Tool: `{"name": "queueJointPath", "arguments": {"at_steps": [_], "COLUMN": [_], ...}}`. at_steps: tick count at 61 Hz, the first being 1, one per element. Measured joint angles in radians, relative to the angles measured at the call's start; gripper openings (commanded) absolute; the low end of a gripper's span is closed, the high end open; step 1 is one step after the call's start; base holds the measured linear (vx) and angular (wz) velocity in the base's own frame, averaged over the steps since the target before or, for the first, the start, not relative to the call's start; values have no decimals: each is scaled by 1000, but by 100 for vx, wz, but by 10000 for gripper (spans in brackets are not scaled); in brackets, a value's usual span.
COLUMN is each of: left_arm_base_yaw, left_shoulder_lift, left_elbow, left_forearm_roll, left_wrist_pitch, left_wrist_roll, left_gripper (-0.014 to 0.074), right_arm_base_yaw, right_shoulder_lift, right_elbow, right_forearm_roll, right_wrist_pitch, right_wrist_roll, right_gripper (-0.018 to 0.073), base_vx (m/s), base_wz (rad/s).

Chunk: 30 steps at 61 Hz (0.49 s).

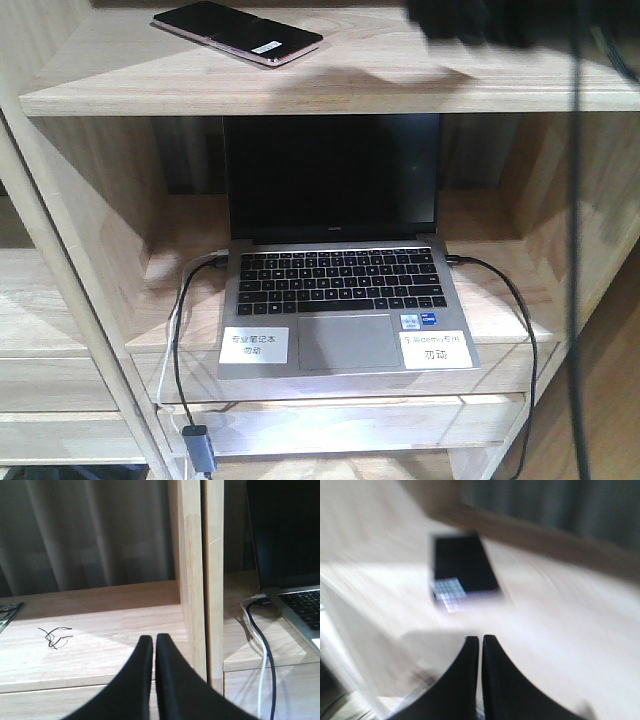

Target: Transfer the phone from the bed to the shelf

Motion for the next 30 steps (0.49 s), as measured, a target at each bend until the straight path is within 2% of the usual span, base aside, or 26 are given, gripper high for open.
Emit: {"name": "queueJointPath", "arguments": {"at_steps": [14, 30], "left_arm_base_yaw": [0, 0], "left_shoulder_lift": [0, 0], "left_elbow": [0, 0], "left_forearm_roll": [0, 0], "left_wrist_pitch": [0, 0], "left_wrist_roll": [0, 0], "left_gripper": [1, 1], "right_arm_base_yaw": [-2, -2], "right_shoulder_lift": [-296, -630], "right_elbow": [351, 649], "right_forearm_roll": [5, 8], "right_wrist_pitch": [-171, -231], "right_wrist_roll": [-1, -1], "right_gripper": [-6, -5], "base_vx": [0, 0], "base_wz": [0, 0]}}
